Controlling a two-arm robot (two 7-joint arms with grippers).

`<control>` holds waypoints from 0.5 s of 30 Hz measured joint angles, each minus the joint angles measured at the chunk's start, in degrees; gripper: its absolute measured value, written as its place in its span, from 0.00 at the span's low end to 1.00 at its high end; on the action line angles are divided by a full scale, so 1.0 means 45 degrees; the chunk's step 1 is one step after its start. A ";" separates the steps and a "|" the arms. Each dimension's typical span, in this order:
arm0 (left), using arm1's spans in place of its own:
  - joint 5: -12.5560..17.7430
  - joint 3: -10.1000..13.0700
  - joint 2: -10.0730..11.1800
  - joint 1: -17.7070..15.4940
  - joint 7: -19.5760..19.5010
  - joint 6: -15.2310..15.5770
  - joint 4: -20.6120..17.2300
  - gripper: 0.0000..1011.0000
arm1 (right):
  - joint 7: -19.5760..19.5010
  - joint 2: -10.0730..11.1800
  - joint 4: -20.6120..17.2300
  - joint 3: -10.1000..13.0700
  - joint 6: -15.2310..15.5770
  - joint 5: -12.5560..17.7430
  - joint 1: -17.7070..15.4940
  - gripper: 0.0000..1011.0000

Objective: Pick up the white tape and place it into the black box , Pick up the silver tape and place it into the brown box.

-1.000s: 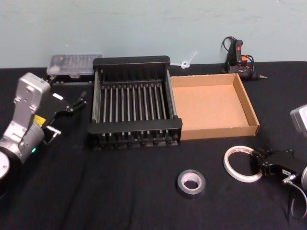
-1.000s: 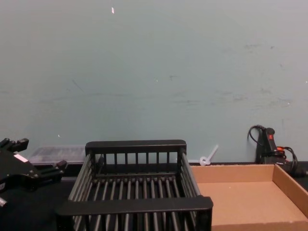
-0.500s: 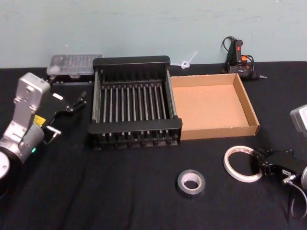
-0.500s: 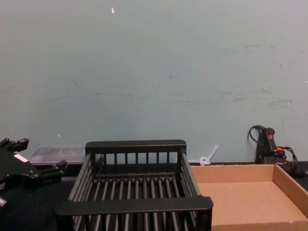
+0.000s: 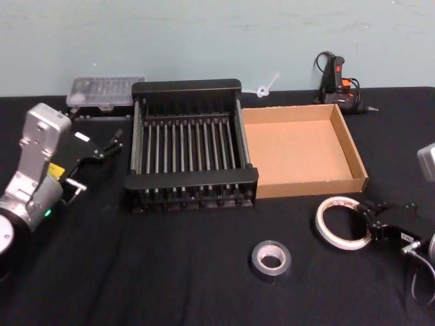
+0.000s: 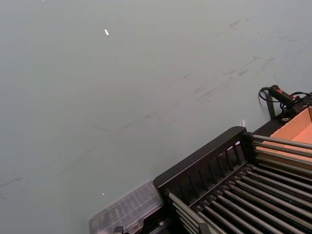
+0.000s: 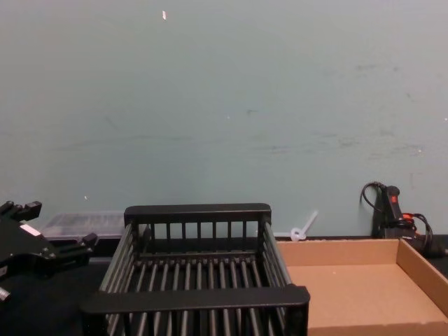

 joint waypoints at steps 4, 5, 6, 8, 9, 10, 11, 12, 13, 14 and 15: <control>0.0000 0.0000 0.0000 0.0000 0.0000 0.0000 0.0000 0.99 | 0.0014 -0.0025 -0.0128 0.0118 -0.0198 0.0026 -0.0013 0.09; 0.0000 0.0000 0.0000 0.0000 0.0000 0.0000 0.0000 0.99 | 0.0014 -0.0036 -0.0159 0.0139 -0.0240 0.0028 -0.0015 0.09; 0.0000 0.0000 0.0000 -0.0001 0.0000 0.0000 -0.0001 0.99 | 0.0015 -0.0044 -0.0186 0.0161 -0.0276 0.0031 -0.0016 0.09; 0.0000 0.0000 0.0000 0.0000 0.0000 0.0000 -0.0001 0.99 | 0.0014 -0.0067 -0.0263 0.0227 -0.0380 0.0037 -0.0018 0.09; 0.0000 0.0000 0.0000 0.0000 0.0000 0.0000 0.0000 0.99 | 0.0014 -0.0075 -0.0291 0.0244 -0.0420 0.0042 -0.0016 0.09; 0.0000 0.0000 0.0000 0.0000 0.0000 0.0000 0.0000 0.99 | 0.0014 -0.0084 -0.0311 0.0262 -0.0458 0.0048 -0.0011 0.09; 0.0000 0.0000 0.0000 0.0000 0.0000 0.0000 -0.0001 0.99 | 0.0017 -0.0101 -0.0357 0.0295 -0.0532 0.0061 0.0012 0.09; 0.0000 0.0000 0.0000 0.0000 0.0000 0.0000 -0.0001 0.99 | 0.0030 -0.0126 -0.0388 0.0316 -0.0607 0.0066 0.0051 0.09; 0.0000 0.0000 0.0000 0.0000 0.0000 0.0000 0.0000 0.99 | 0.0034 -0.0143 -0.0400 0.0322 -0.0649 0.0066 0.0082 0.09; 0.0000 0.0000 0.0000 0.0000 0.0000 0.0000 0.0000 0.99 | 0.0040 -0.0161 -0.0412 0.0326 -0.0698 0.0066 0.0117 0.09; 0.0000 0.0000 0.0000 0.0000 0.0000 0.0000 0.0000 0.99 | 0.0047 -0.0179 -0.0416 0.0327 -0.0749 0.0066 0.0158 0.09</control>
